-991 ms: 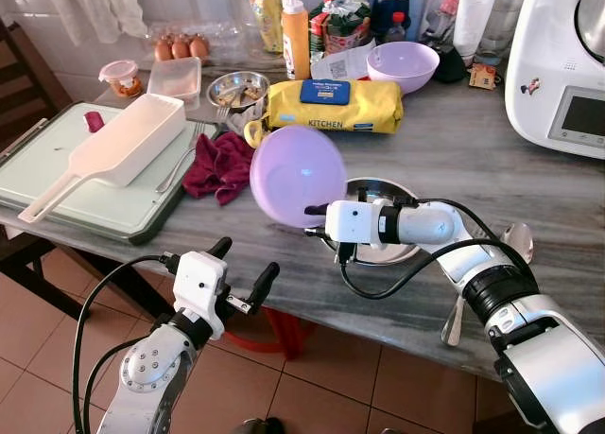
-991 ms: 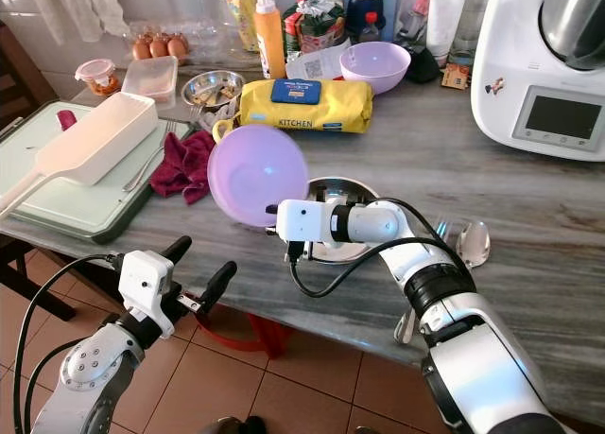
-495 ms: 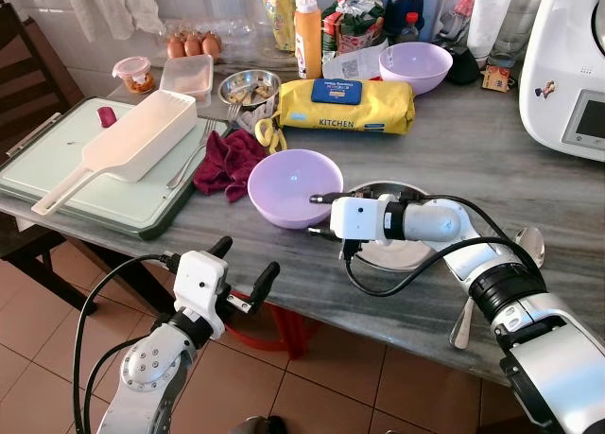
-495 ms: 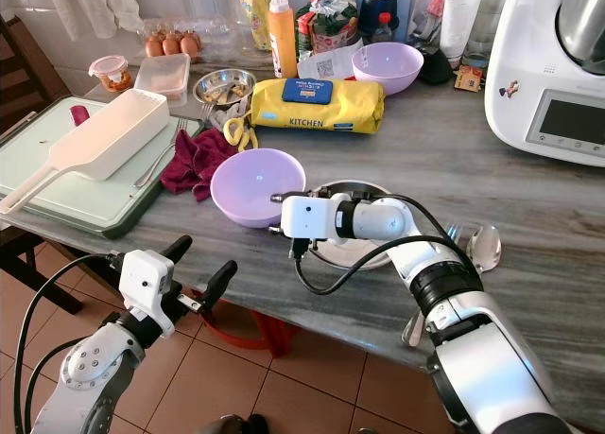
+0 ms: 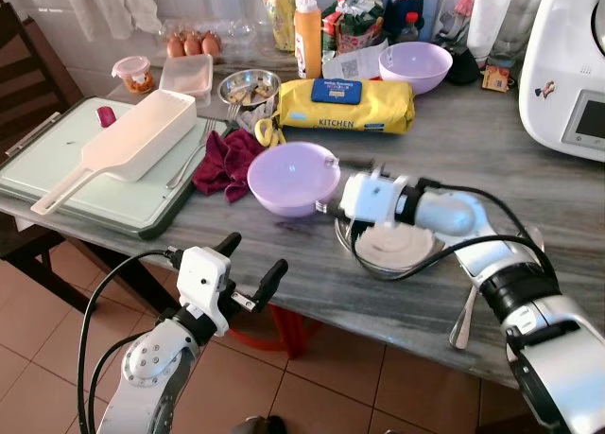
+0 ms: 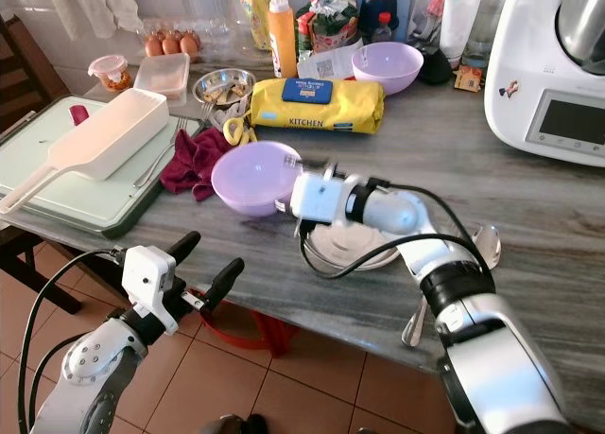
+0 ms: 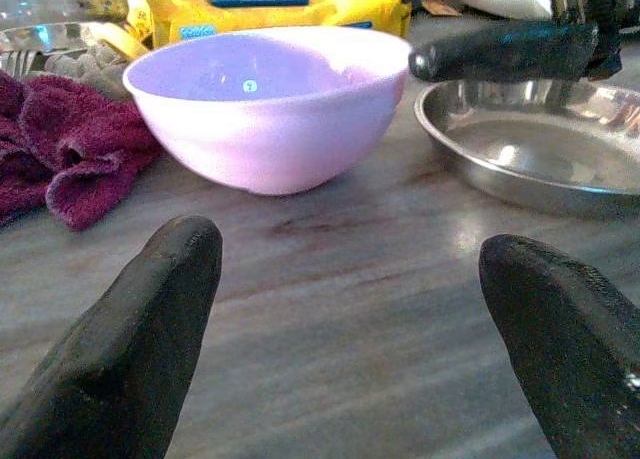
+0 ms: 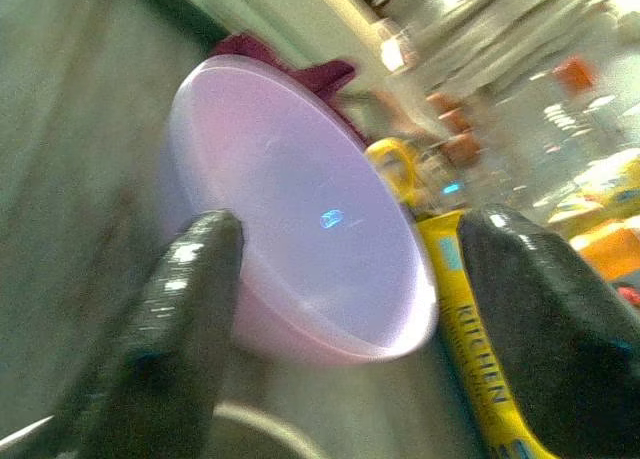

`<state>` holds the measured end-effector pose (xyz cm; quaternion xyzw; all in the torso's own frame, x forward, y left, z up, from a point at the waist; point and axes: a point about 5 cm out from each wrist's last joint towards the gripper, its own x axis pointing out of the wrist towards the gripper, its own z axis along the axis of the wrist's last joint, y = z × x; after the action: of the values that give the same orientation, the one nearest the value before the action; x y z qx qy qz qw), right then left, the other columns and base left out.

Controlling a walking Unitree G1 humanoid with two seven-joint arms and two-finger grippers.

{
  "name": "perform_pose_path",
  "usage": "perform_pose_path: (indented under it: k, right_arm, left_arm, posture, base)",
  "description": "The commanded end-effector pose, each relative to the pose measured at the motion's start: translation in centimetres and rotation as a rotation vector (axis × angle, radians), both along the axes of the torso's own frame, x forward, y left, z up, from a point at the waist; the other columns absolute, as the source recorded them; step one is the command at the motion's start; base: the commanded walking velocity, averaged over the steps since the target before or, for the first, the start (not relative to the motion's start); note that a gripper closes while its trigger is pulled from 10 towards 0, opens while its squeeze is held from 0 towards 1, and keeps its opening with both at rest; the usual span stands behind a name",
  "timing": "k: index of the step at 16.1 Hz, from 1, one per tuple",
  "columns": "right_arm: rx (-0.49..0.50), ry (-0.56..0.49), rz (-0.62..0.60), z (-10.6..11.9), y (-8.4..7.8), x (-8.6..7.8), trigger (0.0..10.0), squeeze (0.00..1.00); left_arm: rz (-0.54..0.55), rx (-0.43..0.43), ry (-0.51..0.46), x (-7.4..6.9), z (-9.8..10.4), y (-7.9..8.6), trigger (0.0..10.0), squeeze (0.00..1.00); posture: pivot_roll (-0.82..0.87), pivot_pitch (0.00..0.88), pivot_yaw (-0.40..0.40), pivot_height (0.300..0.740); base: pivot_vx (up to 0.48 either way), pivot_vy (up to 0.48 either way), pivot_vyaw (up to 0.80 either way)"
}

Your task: Setting the table

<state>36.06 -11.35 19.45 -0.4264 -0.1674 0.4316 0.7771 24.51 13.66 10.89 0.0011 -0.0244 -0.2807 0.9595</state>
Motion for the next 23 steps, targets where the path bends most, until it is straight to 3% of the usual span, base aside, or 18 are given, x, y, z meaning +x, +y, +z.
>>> perform_pose_path:
  k: [1,6,9,11,14,17,18,22,23]
  right_arm:
    - [0.041,-0.017,-0.014,0.4,-0.2,-0.2,10.0,1.00]
    - [0.181,-0.044,-0.116,0.5,-1.3,-1.8,10.0,1.00]
    - [0.201,-0.048,-0.209,0.1,-2.9,-3.2,10.0,1.00]
    - [0.181,0.009,-0.328,-0.8,-5.2,-4.7,10.0,1.00]
    - [0.151,0.121,-0.447,-1.9,-6.8,-6.1,10.0,1.00]
    - [0.240,0.209,-0.467,-1.9,-6.6,-6.9,10.0,1.00]
    - [0.331,0.242,-0.479,-1.6,-6.4,-7.0,10.0,0.00]
    - [0.410,0.277,-0.523,-0.7,-5.8,-6.8,10.0,0.00]
    - [0.377,0.304,-0.507,-0.7,-5.7,-7.0,10.0,0.00]
  left_arm:
    - [-0.012,0.006,0.000,0.0,0.1,0.1,10.0,0.00]
    - [-0.027,-0.006,-0.009,0.4,0.1,-0.3,10.0,0.00]
    - [-0.016,-0.009,-0.019,0.8,0.3,-0.3,10.0,0.00]
    - [-0.010,-0.015,-0.025,1.1,0.4,-0.4,10.0,0.00]
    - [-0.019,-0.016,-0.025,1.3,0.3,-0.6,10.0,0.00]
    - [-0.033,-0.018,-0.033,1.5,0.5,-0.8,10.0,0.00]
    - [-0.034,-0.020,-0.035,1.6,0.6,-0.8,10.0,0.00]
    - [-0.032,-0.021,-0.033,1.4,0.5,-0.8,10.0,0.00]
    - [-0.031,-0.019,-0.031,1.4,0.4,-0.8,10.0,0.00]
  posture:
    - [-0.05,0.112,0.078,0.740]
    - [-0.07,0.097,0.085,0.740]
    - [-0.08,0.091,0.084,0.740]
    - [-0.10,0.090,0.088,0.740]
    - [-0.12,0.089,0.095,0.740]
    - [-0.13,0.087,0.096,0.740]
    - [-0.13,0.088,0.096,0.740]
    - [-0.12,0.090,0.091,0.740]
    - [-0.12,0.092,0.091,0.740]
  base:
    - [0.000,0.000,0.00]
    - [0.000,0.000,0.00]
    - [0.000,0.000,0.00]
    - [0.000,0.000,0.00]
    - [0.000,0.000,0.00]
    - [0.000,0.000,0.00]
    - [0.000,0.000,0.00]
    - [0.000,0.000,0.00]
    - [0.000,0.000,0.00]
